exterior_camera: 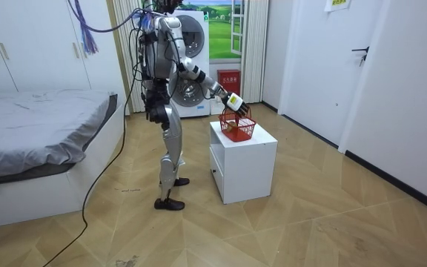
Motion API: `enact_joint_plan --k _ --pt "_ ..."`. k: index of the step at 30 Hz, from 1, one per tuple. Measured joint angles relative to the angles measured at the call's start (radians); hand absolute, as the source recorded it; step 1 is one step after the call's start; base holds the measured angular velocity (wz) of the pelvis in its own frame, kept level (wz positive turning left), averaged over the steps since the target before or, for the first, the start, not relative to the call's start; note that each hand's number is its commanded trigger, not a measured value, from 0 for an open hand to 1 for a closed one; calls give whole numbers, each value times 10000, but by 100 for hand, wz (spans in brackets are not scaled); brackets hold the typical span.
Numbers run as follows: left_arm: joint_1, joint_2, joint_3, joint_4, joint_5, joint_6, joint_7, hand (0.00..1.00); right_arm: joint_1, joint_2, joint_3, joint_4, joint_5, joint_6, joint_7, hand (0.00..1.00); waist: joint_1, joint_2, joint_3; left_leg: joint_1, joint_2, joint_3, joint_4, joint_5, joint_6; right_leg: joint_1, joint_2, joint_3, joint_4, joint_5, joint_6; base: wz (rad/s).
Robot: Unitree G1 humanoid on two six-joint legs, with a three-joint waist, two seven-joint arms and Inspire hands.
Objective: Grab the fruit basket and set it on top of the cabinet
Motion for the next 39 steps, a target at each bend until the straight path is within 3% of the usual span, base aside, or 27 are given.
enact_joint_plan --k 1,6,12,18,25,29,30,34,39 --pt "18 5 0 3 -11 -1 1 0 41 -1 -13 -79 22 0 -1 0 -66 0 0 72 -2 5 -31 0 0 64 -1 3 -22 2 4 -3" --pt "92 -2 4 3 -7 -17 49 0 596 -234 -113 -1492 96 -21 56 0 -494 -112 -157 522 9 171 -326 8 -6 350 -7 143 -146 21 23 -9" --pt "212 -18 196 -5 10 -4 256 0 1266 -354 -750 -2601 8 -48 -80 0 -850 -200 -251 1129 21 356 -661 5 -10 828 7 254 -347 25 41 -9" --pt "261 -58 426 -104 8 4 430 0 2231 -368 -1303 -3679 -29 -52 -204 0 -1123 -199 -261 1505 17 424 -838 -4 -17 1162 8 271 -514 55 68 -3" --pt "488 -106 665 -299 25 24 425 0 2344 -381 -1769 -4079 -139 -52 -179 0 -1461 -156 -251 1923 34 544 -1043 -4 -18 1519 22 322 -686 95 87 -5" --pt "578 -270 1248 -678 114 236 437 0 3130 -380 -1977 -4542 -817 -60 -204 0 -1457 -142 -305 2165 21 570 -1233 6 -25 1707 20 313 -827 100 96 -4" --pt "589 -293 1258 -694 112 301 498 0 3455 -380 -1974 -4538 -935 -59 -225 0 -1446 -129 -328 2258 14 579 -1313 6 -26 1777 21 307 -853 101 97 0" --pt "655 -421 1245 -700 93 326 715 0 4247 -274 -1956 -3723 -935 -63 -464 0 -1497 -58 -292 2522 1 573 -1487 4 -29 2028 24 241 -889 99 100 0" --pt "784 -430 1355 -762 102 107 935 0 4340 -165 -2023 -38 -858 -193 -633 0 -1741 -77 -258 2676 -36 386 -1525 -9 -51 2358 66 83 -1217 117 130 6"
